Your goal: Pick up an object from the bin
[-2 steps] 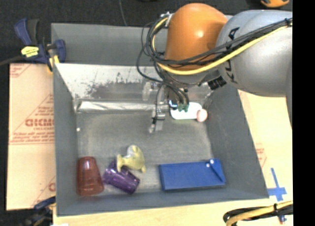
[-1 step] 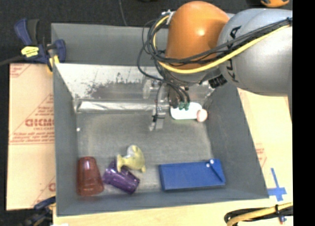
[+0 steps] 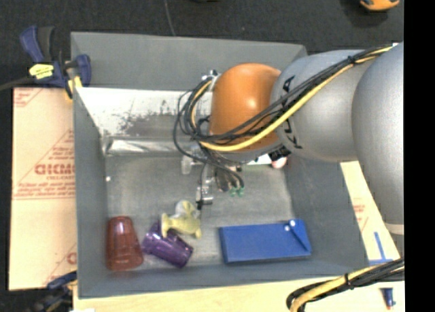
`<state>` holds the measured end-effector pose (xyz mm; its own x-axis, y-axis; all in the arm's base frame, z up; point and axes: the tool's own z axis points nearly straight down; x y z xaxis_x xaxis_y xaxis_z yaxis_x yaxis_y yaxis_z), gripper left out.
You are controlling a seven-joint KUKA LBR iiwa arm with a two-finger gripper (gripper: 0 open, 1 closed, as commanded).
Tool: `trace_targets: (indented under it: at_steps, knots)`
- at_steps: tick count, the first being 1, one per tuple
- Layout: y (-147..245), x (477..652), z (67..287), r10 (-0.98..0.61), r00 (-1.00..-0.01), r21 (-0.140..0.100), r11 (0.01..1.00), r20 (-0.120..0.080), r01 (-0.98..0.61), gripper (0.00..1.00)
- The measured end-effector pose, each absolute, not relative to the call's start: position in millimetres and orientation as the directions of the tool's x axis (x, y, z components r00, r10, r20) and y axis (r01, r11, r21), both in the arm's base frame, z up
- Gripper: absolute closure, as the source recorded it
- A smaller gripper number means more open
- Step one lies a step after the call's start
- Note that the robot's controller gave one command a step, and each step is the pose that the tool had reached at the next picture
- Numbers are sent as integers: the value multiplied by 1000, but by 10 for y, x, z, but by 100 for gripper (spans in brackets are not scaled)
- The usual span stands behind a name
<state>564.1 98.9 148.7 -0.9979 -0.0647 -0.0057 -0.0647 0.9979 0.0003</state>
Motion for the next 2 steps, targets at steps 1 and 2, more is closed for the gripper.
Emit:
trace_targets:
  at_steps: [1,2]
  knots:
    - [1173,5486,1474,-260,-966,-2,966,-14,-260,0]
    - [1092,5368,1288,-203,-979,0,979,-5,-203,0]
